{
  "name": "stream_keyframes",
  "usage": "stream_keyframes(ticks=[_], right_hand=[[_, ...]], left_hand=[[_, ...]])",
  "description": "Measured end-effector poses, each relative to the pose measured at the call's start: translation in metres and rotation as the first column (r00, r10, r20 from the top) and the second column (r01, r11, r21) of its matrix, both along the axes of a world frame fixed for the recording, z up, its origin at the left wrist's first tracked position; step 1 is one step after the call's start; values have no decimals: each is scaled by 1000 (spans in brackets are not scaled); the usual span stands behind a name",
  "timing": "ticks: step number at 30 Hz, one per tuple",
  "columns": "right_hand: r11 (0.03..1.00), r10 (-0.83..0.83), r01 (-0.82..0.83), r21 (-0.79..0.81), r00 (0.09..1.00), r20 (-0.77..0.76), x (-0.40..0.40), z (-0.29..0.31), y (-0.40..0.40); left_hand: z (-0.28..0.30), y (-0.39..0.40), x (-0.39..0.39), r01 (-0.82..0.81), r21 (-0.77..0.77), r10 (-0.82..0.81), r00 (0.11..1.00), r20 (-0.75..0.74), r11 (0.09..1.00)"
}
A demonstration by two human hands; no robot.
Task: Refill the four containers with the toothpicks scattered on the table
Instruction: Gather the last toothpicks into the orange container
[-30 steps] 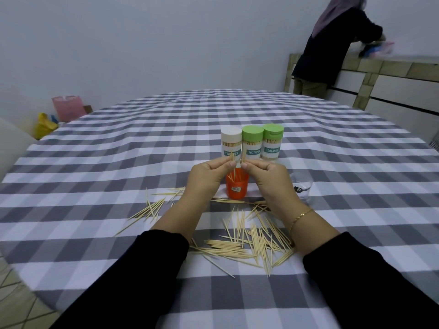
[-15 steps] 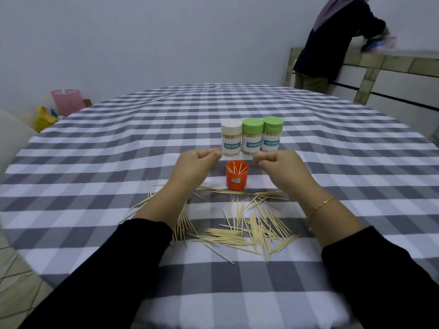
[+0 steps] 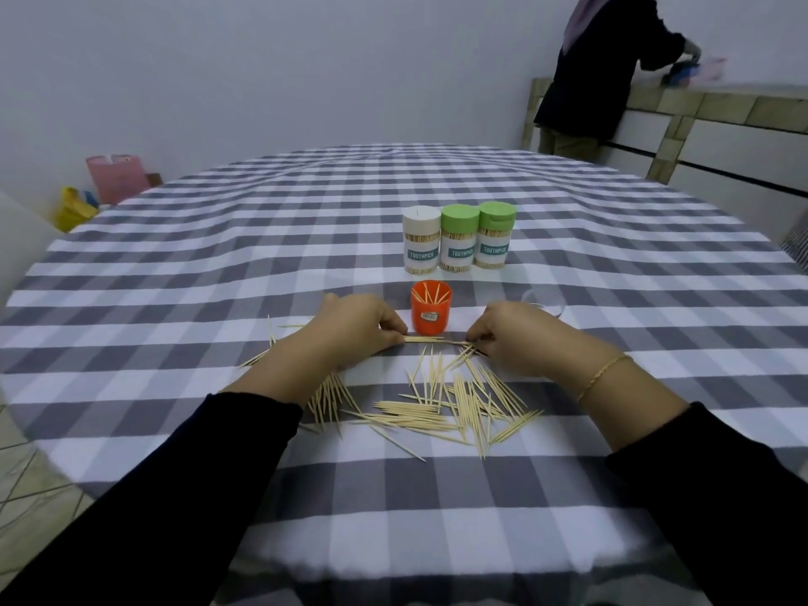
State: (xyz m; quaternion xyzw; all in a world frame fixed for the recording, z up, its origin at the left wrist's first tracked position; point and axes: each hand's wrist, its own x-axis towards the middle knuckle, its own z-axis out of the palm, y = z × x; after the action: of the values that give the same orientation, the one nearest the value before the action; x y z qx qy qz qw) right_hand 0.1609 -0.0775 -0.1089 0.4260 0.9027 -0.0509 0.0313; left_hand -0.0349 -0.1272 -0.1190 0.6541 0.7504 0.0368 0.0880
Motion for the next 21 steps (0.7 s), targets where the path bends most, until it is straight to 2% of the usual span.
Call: stream_keyframes(ticks=[9,15,21], right_hand=[[978,-53,29,-204,992,-113,4,12,-4],[985,-18,-3,-175,993,-120,-2,4,-6],[979,-141,116,-167,979,-147,5,5,0]], left_hand=[[2,0,9,52,-25,-43,962,271,998],[2,1,18,80,-34,-66,949,309,996],[5,0,17,75,-53,-53,939,341,996]])
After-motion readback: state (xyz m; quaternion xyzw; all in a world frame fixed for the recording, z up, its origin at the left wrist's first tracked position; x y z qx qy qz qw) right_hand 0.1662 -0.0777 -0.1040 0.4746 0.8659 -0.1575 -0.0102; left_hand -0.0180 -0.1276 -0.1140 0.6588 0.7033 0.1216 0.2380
